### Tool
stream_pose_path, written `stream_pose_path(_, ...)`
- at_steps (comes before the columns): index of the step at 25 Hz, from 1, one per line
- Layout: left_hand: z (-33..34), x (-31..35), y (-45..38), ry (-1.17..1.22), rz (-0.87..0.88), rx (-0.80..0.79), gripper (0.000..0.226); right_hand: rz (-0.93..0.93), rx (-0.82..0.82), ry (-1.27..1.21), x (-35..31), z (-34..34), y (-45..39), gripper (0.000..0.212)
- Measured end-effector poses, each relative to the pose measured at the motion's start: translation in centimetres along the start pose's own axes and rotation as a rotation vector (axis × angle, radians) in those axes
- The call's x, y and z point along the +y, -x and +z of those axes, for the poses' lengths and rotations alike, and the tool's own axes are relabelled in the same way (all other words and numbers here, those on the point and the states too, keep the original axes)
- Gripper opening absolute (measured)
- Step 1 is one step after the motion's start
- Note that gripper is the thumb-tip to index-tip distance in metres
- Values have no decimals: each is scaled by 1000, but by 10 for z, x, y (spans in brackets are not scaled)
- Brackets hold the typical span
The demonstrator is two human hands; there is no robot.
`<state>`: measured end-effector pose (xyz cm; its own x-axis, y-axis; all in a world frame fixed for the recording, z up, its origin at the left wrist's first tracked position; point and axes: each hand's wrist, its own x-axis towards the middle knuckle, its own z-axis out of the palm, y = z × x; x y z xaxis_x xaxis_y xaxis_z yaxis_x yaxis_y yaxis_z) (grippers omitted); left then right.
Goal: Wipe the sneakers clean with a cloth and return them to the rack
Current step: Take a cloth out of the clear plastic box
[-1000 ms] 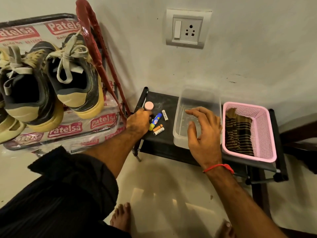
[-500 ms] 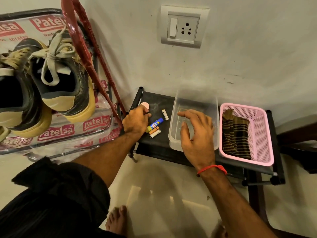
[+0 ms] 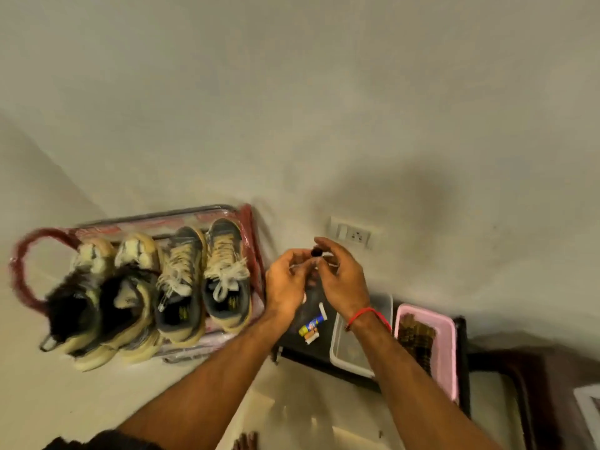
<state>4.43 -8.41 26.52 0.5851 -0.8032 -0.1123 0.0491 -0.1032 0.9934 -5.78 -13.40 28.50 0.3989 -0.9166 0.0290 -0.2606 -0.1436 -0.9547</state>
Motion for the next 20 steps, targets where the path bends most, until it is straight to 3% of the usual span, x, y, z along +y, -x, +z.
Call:
stream_pose_path(3,-19,113,-18,93,46,58,4,-1,8,-115,-113,-6,-38,26)
stream_pose_path(5,-34,181,-32,146,62,105,10,-5,14,-166,-182,-10,-59,18)
stream_pose_path(11,-97,349,-74,276,209,129,10,-138,-39,-224,-351,8,-120,15)
stream_pose_path(15,-131,421,-105,300,267,162,10,-245,-34,-199,-428,37,-148,9)
stream_pose_path(20,-141,500,-133,332,356,133,11,-383,113,-212,-492,40,-178,12)
